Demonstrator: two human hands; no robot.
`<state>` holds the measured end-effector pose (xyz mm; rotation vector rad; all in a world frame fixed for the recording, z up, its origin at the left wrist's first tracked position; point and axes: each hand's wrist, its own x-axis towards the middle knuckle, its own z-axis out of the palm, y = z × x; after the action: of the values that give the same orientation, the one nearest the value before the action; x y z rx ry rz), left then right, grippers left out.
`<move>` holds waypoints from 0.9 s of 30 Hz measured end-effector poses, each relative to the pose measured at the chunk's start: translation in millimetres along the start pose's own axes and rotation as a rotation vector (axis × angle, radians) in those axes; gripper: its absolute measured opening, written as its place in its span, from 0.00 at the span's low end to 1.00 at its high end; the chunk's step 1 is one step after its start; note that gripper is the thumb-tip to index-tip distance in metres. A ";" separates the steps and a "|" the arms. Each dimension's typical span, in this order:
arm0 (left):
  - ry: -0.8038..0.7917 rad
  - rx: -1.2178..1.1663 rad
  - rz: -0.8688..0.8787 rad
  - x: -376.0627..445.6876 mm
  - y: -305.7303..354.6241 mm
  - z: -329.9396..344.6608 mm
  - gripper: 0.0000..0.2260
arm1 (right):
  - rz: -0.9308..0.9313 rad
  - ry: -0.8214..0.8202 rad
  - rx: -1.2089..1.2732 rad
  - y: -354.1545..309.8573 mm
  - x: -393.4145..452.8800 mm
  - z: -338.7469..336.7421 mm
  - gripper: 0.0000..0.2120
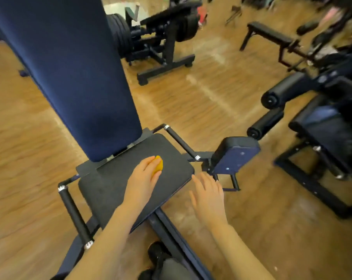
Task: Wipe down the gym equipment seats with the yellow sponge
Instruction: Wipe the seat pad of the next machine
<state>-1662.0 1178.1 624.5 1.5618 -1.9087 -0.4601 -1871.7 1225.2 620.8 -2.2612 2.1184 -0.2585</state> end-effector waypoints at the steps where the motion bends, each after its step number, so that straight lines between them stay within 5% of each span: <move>1: -0.016 -0.005 0.060 5.2 14.1 3.5 0.18 | 0.071 0.021 0.014 7.7 -8.5 -7.2 0.26; 11: -0.207 -0.185 0.408 38.9 156.8 70.4 0.17 | 0.689 0.208 0.187 89.6 -74.1 -69.6 0.22; 23: -0.316 -0.207 0.505 139.2 307.4 230.2 0.19 | 0.766 0.192 0.217 288.6 2.5 -97.3 0.25; 27: -0.448 -0.251 0.344 195.0 373.7 306.5 0.19 | 0.715 0.115 0.201 401.1 44.6 -111.8 0.24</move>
<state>-2163.0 1044.0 675.3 0.9974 -2.2883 -0.9122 -2281.4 1162.3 680.6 -1.2948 2.6373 -0.5374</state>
